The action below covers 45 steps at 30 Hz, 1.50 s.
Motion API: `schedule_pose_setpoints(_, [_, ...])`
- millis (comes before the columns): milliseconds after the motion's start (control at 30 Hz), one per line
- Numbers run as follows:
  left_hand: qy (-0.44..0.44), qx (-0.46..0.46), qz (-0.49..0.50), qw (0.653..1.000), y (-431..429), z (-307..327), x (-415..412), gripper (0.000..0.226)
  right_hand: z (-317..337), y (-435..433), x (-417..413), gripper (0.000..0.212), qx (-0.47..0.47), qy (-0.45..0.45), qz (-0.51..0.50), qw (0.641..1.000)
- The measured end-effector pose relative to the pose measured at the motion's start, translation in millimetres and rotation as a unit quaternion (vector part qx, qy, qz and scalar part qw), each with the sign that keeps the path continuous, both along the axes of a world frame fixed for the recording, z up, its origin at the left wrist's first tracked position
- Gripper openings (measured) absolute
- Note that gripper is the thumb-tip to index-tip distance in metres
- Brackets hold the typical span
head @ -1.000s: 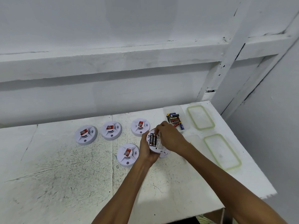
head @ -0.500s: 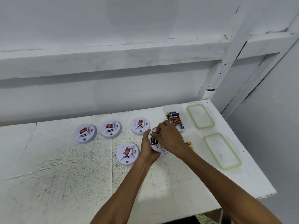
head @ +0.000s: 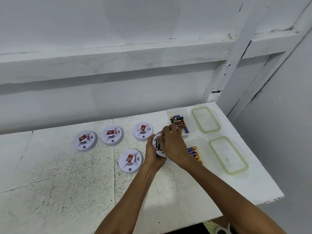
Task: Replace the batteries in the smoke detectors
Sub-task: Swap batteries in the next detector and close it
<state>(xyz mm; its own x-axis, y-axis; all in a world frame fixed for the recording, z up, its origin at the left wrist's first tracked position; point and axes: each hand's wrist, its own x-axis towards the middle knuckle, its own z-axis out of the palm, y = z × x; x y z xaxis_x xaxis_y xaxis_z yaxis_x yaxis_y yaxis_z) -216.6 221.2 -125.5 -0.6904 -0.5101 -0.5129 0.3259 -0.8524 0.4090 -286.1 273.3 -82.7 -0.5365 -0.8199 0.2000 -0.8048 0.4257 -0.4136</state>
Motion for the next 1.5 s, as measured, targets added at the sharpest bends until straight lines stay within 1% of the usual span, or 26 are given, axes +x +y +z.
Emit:
schedule_pose_setpoints(100, [0.010, 0.009, 0.006, 1.000, -0.2, 2.1, 1.1, 0.039, 1.3, -1.3, 1.8, 0.020, -0.038, -0.032, -0.012, 0.999])
schedule_pose_setpoints(167, [0.011, 0.009, 0.016, 1.000, -2.1, 3.4, 2.9, 0.039, -0.3, 0.0, 3.1, 0.022, -0.054, -0.024, -0.013, 0.998])
schedule_pose_setpoints(267, [0.013, -0.008, 0.027, 1.000, -4.6, 5.1, 7.0, 0.031, -2.3, 1.4, 5.5, 0.020, -0.070, -0.001, -0.025, 0.997])
schedule_pose_setpoints(333, [0.013, -0.016, 0.025, 0.999, -5.8, 2.6, 8.7, 0.031, -1.3, 1.4, 5.9, 0.020, -0.080, -0.010, -0.032, 0.996])
schedule_pose_setpoints(400, [0.021, -0.008, 0.023, 0.999, -6.2, 1.2, 10.6, 0.032, 1.2, 1.0, 5.8, 0.020, -0.073, -0.014, -0.016, 0.997])
schedule_pose_setpoints(467, [0.025, -0.007, 0.019, 0.999, -5.9, 1.0, 12.1, 0.033, 5.1, 1.9, 6.5, 0.019, -0.070, -0.061, -0.002, 0.996])
schedule_pose_setpoints(567, [0.027, 0.007, 0.023, 0.999, -4.6, 0.3, 13.6, 0.033, 11.8, 8.3, 7.1, 0.017, -0.103, -0.184, -0.014, 0.977])
schedule_pose_setpoints(667, [0.047, 0.012, 0.020, 0.999, -3.7, -2.6, 17.8, 0.039, 17.4, 20.0, 3.5, 0.011, -0.154, -0.244, -0.028, 0.957])
schedule_pose_setpoints(733, [0.057, 0.016, 0.013, 0.998, -4.6, -6.5, 21.0, 0.039, 20.3, 29.0, -4.7, 0.010, -0.163, -0.289, -0.055, 0.942])
schedule_pose_setpoints(800, [0.075, 0.035, 0.006, 0.997, -5.3, -10.7, 23.5, 0.040, 19.4, 43.0, -17.3, 0.010, -0.158, -0.309, -0.097, 0.933])
schedule_pose_setpoints(867, [0.087, 0.061, 0.000, 0.994, -6.3, -13.0, 26.0, 0.046, 18.6, 60.4, -30.3, 0.008, -0.146, -0.294, -0.139, 0.934])
schedule_pose_setpoints(967, [0.092, 0.076, -0.007, 0.993, -6.5, -13.5, 29.0, 0.054, 12.3, 90.9, -48.5, 0.008, -0.095, -0.247, -0.205, 0.942])
schedule_pose_setpoints(1067, [0.088, 0.076, -0.027, 0.993, -5.4, -11.8, 26.9, 0.056, -0.6, 114.8, -58.0, 0.011, -0.047, -0.226, -0.262, 0.937])
schedule_pose_setpoints(1167, [0.087, 0.088, -0.053, 0.991, -3.8, -14.3, 19.9, 0.062, -14.1, 127.4, -53.6, 0.013, 0.010, -0.208, -0.292, 0.933])
schedule_pose_setpoints(1300, [0.078, 0.085, -0.071, 0.991, 3.4, -8.6, 11.3, 0.062, -28.1, 128.7, -41.3, 0.021, 0.068, -0.193, -0.279, 0.938])
schedule_pose_setpoints(1400, [0.071, 0.079, -0.079, 0.991, 8.8, -7.2, 9.0, 0.062, -37.0, 127.9, -39.3, 0.028, 0.116, -0.196, -0.290, 0.929])
schedule_pose_setpoints(1500, [0.073, 0.089, -0.082, 0.990, 9.7, -6.1, 10.5, 0.064, -40.8, 127.8, -42.4, 0.041, 0.144, -0.165, -0.282, 0.934])
